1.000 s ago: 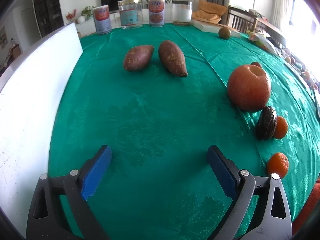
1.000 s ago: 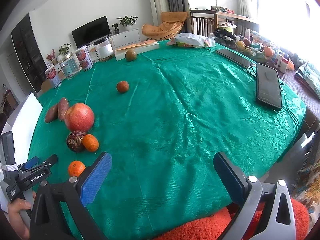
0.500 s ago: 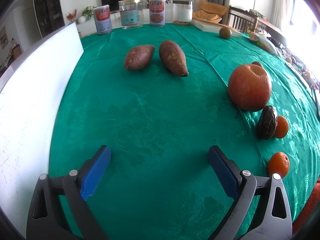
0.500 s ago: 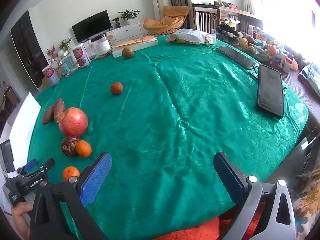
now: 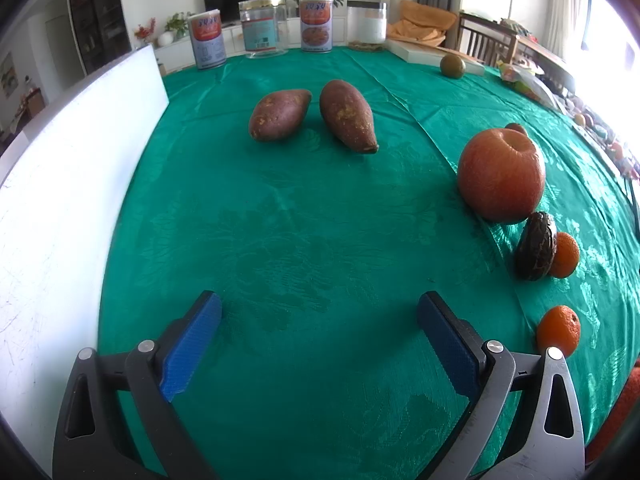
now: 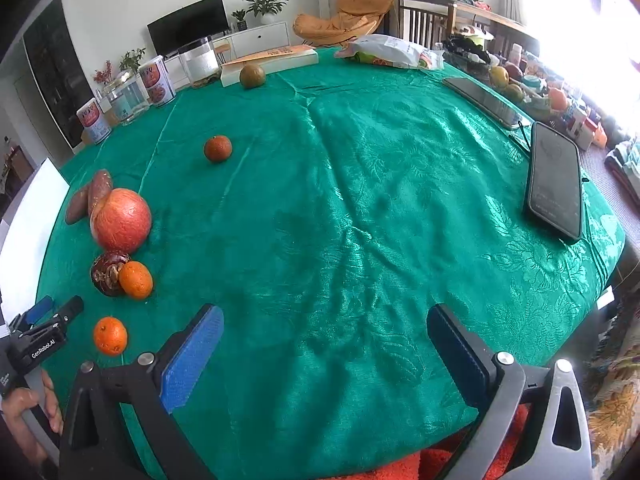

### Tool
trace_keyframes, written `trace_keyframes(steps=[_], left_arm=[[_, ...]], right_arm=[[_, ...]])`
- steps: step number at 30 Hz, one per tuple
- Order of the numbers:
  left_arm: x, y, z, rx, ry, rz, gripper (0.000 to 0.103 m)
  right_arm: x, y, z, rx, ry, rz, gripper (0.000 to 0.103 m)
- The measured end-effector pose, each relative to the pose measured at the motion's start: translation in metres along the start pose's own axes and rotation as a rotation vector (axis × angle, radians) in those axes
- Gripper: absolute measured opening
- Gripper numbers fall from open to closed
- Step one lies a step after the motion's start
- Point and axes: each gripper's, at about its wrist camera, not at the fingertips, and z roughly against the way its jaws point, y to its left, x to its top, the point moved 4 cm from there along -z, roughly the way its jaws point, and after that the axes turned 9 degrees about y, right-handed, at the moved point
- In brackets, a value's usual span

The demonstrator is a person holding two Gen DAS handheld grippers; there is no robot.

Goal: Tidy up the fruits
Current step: 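Move the left tool toward the red apple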

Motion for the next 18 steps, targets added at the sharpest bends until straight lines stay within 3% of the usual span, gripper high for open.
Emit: trace_keyframes(steps=[18], left_arm=[[-0.0002,0.0003,0.0002,0.0,-0.001,0.0,0.1]], right_arm=[[-0.0018,-0.0003,0.009,-0.042,-0.047,0.003,0.101]])
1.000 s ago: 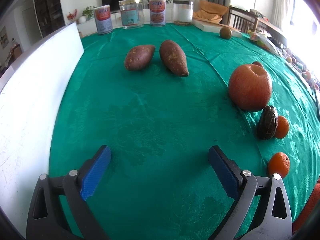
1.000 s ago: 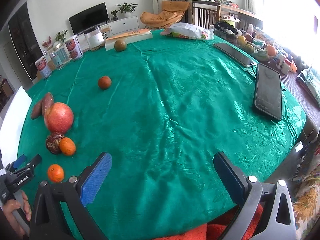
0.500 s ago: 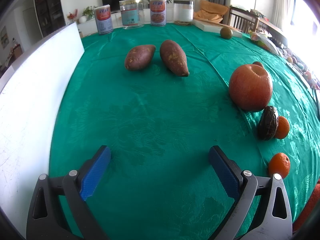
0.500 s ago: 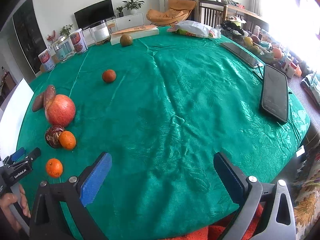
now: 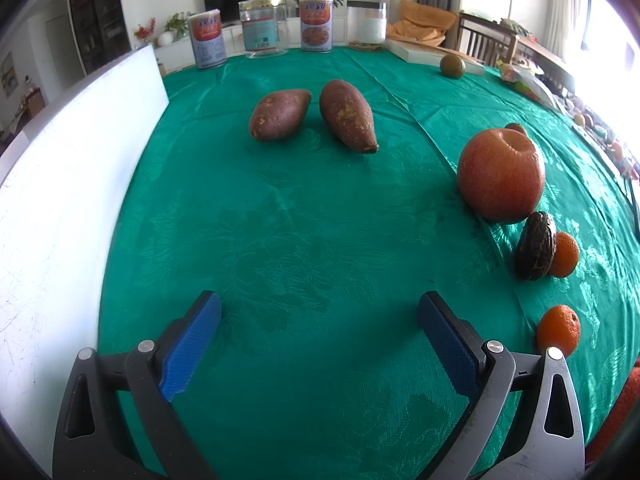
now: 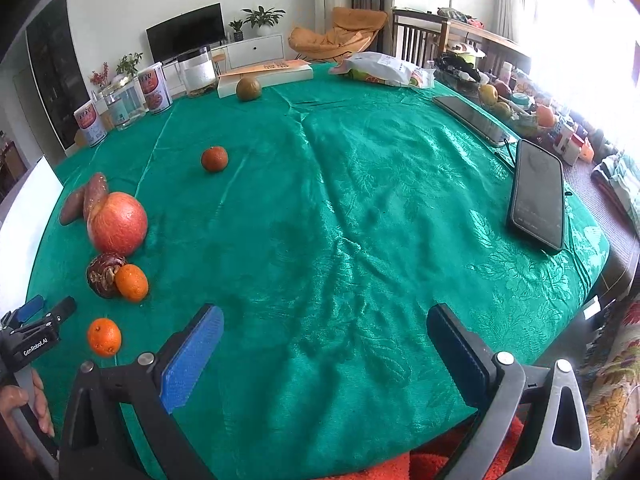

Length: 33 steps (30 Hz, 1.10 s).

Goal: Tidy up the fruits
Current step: 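Move the left tool toward the red apple, then grasp the red apple with the left tool while the right tool approaches an orange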

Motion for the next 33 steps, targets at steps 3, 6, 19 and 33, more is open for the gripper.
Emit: trace_keyframes(steps=[3,6,19,33], left_arm=[[0.0,0.0,0.0,0.0,0.0,0.0,0.1],[0.0,0.0,0.0,0.0,0.0,0.0,0.1],[0.0,0.0,0.0,0.0,-0.001,0.0,0.1],[0.001,-0.037,0.031,-0.273,0.002,-0.125,0.098]], right_arm=[[0.0,0.0,0.001,0.002,-0.003,0.0,0.101],[-0.001,0.0,0.001,0.003,-0.005,0.0,0.101],[-0.001,-0.001,0.002,0.006,-0.008,-0.001,0.101],[0.0,0.001,0.004,0.004,-0.019,-0.001,0.101]])
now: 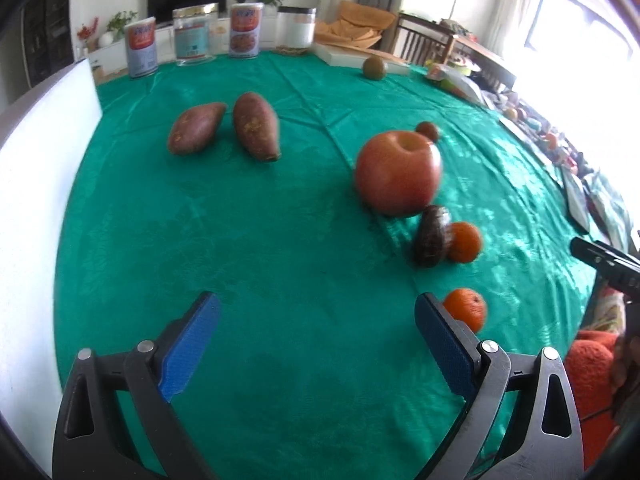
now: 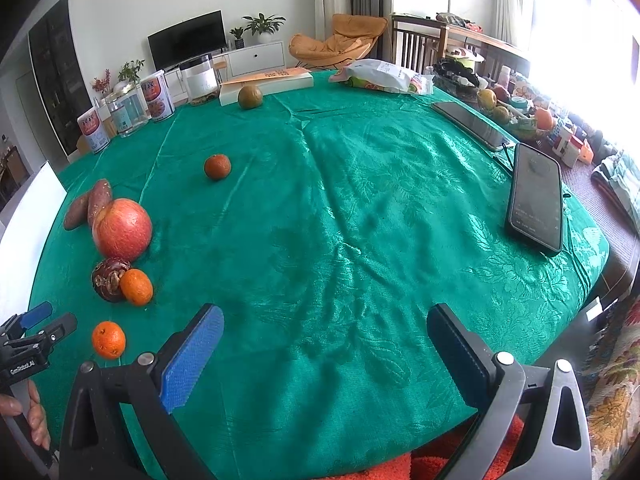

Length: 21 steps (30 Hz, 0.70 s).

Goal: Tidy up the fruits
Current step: 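Grasp the red apple with the left tool while the right tool approaches an orange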

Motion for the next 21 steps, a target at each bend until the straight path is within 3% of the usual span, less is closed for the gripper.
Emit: trace_keyframes(steps=[7,11,15,16,17,21], left_arm=[[0.063,-0.031,-0.002,-0.11,0.032,-0.021,0.098],[0.095,-0.046,-0.03,-0.029,0.099,-0.047,0.098],[0.098,-0.049,-0.064,0.019,0.2,-0.043,0.096],[0.096,-0.048,-0.066,0.019,0.195,-0.039,0.074],[0.096,-0.047,-0.067,-0.015,0.196,-0.027,0.07],[0.091,-0.027,-0.053,-0.003,0.152,0.04,0.069]], right_arm=[[-0.001,0.0,0.001,0.0,-0.005,-0.001,0.101],[0.0,0.0,0.001,-0.004,-0.01,0.002,0.101],[-0.001,-0.001,0.003,0.0,-0.019,0.001,0.101],[-0.001,-0.001,0.003,0.002,-0.021,0.0,0.101],[-0.001,-0.002,0.003,0.005,-0.022,-0.001,0.101],[-0.001,-0.003,0.002,0.046,-0.013,-0.001,0.101]])
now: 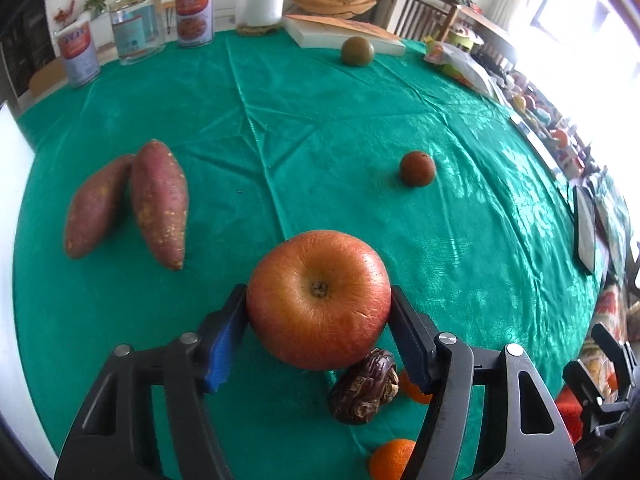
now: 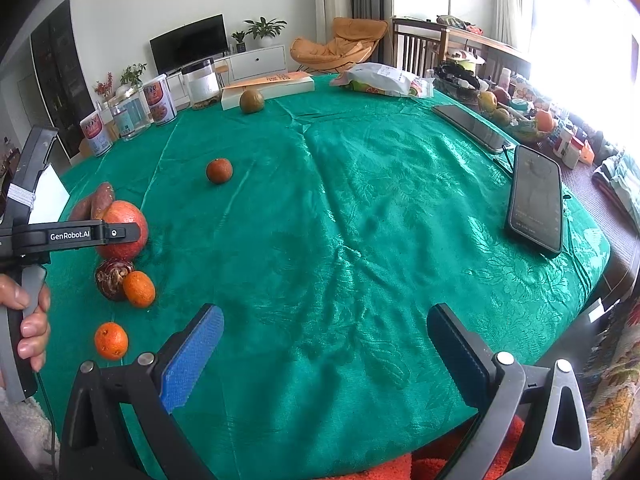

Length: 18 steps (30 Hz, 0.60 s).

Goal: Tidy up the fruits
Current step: 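Grasp the red apple with the left tool while the right tool approaches an orange, then grasp the orange with the right tool while the left tool carries the apple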

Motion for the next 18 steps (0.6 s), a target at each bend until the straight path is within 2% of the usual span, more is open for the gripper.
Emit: trace_keyframes(steps=[3,5,6,7,8,9,12,15,16,17,18], left_arm=[[-0.014,0.02,0.028,-0.013,-0.043,0.038,0.069],[-0.026,0.032,0.049,0.002,-0.069,0.048,0.069],[-0.033,0.039,0.06,0.011,-0.081,0.054,0.07],[-0.04,0.045,0.069,0.017,-0.089,0.059,0.07],[-0.048,0.052,0.078,0.019,-0.096,0.067,0.07],[-0.055,0.057,0.087,0.02,-0.102,0.076,0.07],[-0.076,0.068,0.106,0.03,-0.119,0.088,0.07],[-0.09,0.073,0.12,0.027,-0.139,0.101,0.07],[-0.094,0.074,0.125,0.03,-0.145,0.101,0.07],[-0.098,0.074,0.129,0.036,-0.151,0.097,0.07],[-0.101,0.075,0.134,0.042,-0.157,0.09,0.07]], right_arm=[[0.001,0.013,-0.002,0.132,0.027,0.064,0.101],[-0.002,0.036,-0.007,0.271,0.087,0.142,0.099],[-0.007,0.05,-0.009,0.37,0.132,0.157,0.092],[-0.012,0.064,-0.011,0.468,0.179,0.16,0.079],[-0.018,0.08,-0.013,0.539,0.217,0.169,0.073],[-0.025,0.096,-0.016,0.566,0.242,0.192,0.073],[-0.034,0.141,-0.027,0.513,0.271,0.297,0.072],[-0.028,0.161,-0.04,0.438,0.265,0.304,0.067],[-0.026,0.165,-0.045,0.401,0.258,0.311,0.061],[-0.024,0.168,-0.05,0.375,0.261,0.316,0.05],[-0.022,0.168,-0.05,0.355,0.243,0.316,0.043]])
